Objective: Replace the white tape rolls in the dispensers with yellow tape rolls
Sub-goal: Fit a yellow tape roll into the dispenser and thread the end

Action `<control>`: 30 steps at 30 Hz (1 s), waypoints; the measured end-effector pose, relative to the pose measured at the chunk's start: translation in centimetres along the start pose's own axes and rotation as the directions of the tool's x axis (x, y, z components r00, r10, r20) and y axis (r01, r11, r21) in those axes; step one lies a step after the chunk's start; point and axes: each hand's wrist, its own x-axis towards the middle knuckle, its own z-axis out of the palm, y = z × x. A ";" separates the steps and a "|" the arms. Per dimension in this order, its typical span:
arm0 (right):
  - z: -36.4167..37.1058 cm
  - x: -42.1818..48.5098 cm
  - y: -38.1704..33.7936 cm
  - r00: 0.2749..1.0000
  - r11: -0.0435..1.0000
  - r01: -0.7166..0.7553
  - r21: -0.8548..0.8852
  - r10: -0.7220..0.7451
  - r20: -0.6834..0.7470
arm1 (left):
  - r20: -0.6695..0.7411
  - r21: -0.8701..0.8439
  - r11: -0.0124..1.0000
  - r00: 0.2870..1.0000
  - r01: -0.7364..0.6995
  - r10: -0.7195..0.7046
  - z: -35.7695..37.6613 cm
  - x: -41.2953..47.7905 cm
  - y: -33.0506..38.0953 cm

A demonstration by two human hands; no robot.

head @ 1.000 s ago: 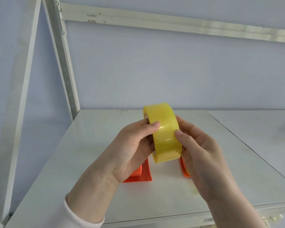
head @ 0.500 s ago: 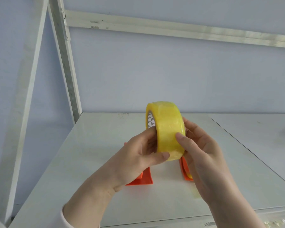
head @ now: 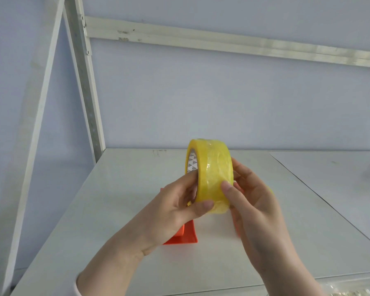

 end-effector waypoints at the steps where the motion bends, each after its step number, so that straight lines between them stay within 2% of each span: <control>1: 0.0 0.0 0.0 1.000 1.000 0.000 -0.006 0.000 0.011 | -0.006 0.010 1.000 1.000 0.002 -0.002 -0.1 0.0 0.1; 7: -0.1 -0.5 0.3 0.995 0.998 -0.052 -0.035 0.055 0.085 | -0.158 -0.107 0.993 0.985 0.049 -0.065 -0.7 0.0 -0.2; 9: 0.0 -0.4 0.1 0.994 0.998 -0.052 -0.039 0.056 0.092 | -0.133 -0.150 0.988 0.989 0.045 -0.065 -0.5 -0.1 -0.3; 12: 0.0 0.1 0.0 0.998 0.998 -0.049 -0.045 0.051 0.043 | -0.035 -0.109 0.994 0.999 0.021 -0.025 -0.4 -0.3 -0.3; 18: 0.2 0.7 0.0 0.998 0.994 -0.054 -0.092 0.055 0.011 | -0.007 0.167 0.985 0.999 -0.033 0.035 -0.6 -0.2 -0.7; 22: 0.1 1.0 0.1 0.997 0.996 -0.081 -0.035 0.081 -0.001 | -0.012 0.424 0.901 0.994 -0.090 0.105 -1.5 -0.4 0.0; 24: -0.6 1.5 0.4 0.990 0.992 -0.124 0.024 0.125 -0.066 | -0.099 0.364 0.919 0.975 -0.152 0.200 -2.5 -0.7 1.2; 26: -1.3 2.1 0.3 0.975 0.982 -0.178 0.067 0.185 -0.124 | -0.309 0.316 0.918 0.890 -0.237 0.336 -4.0 -0.5 1.6; 27: -1.5 2.4 0.2 0.969 0.976 -0.205 0.074 0.213 -0.123 | -0.385 0.326 0.910 0.843 -0.258 0.377 -4.7 -0.3 1.5; 28: -1.6 2.6 0.0 0.966 0.969 -0.232 0.080 0.240 -0.099 | -0.405 0.337 0.905 0.828 -0.259 0.388 -5.1 0.1 1.4; 30: -1.3 3.1 -0.5 0.955 0.953 -0.294 0.078 0.296 -0.012 | -0.311 0.286 0.943 0.915 -0.168 0.258 -5.2 0.9 1.0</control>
